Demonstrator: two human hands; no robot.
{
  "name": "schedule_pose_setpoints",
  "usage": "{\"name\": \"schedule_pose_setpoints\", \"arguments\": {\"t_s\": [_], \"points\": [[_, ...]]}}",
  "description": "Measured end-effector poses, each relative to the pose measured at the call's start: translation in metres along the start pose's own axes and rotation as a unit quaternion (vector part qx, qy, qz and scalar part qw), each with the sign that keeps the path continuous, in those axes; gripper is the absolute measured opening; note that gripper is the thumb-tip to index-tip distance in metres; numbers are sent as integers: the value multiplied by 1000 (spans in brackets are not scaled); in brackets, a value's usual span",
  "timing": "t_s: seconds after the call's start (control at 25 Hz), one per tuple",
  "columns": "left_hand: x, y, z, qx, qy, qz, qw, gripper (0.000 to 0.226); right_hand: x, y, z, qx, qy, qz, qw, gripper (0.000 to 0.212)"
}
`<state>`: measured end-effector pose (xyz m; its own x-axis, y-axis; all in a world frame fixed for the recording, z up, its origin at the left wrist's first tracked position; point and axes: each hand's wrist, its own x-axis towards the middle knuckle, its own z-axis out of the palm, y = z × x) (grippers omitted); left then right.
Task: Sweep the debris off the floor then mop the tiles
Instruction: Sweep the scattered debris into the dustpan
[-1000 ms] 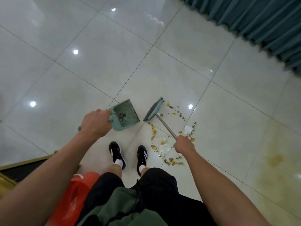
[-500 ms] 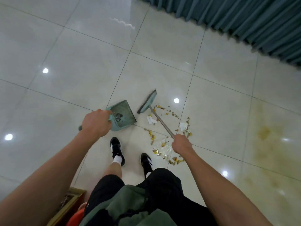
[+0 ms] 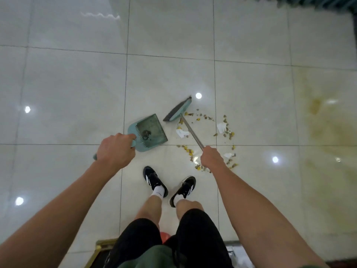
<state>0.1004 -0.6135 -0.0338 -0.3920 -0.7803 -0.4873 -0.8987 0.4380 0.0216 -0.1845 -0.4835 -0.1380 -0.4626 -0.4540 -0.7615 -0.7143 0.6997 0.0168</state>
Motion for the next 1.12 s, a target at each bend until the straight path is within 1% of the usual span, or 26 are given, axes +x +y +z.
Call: {"name": "schedule_pose_setpoints", "arguments": {"t_s": [0.16,0.32,0.48,0.64,0.76,0.88,1.0,1.12], "points": [[14,25,-11,26,10,37,999,23,-28,66,23,34,-16,51,998,29],[19,68,-24,68,4,85,994,30,-58,119,42,73,-21,87,993,38],[15,109,-36,86,-2,112,990,34,-73,152,45,111,-14,103,988,32],[17,143,-56,97,12,134,986,28,-83,178,46,153,-7,101,983,31],[27,157,-70,110,30,144,983,22,-80,184,39,169,5,90,981,37],[44,166,-83,118,37,162,979,20,-59,173,15,217,26,86,972,35],[78,169,-93,138,39,185,972,20,-22,157,-12,291,48,116,948,32],[121,166,-100,148,42,215,964,22,11,139,-31,335,46,157,928,30]]}}
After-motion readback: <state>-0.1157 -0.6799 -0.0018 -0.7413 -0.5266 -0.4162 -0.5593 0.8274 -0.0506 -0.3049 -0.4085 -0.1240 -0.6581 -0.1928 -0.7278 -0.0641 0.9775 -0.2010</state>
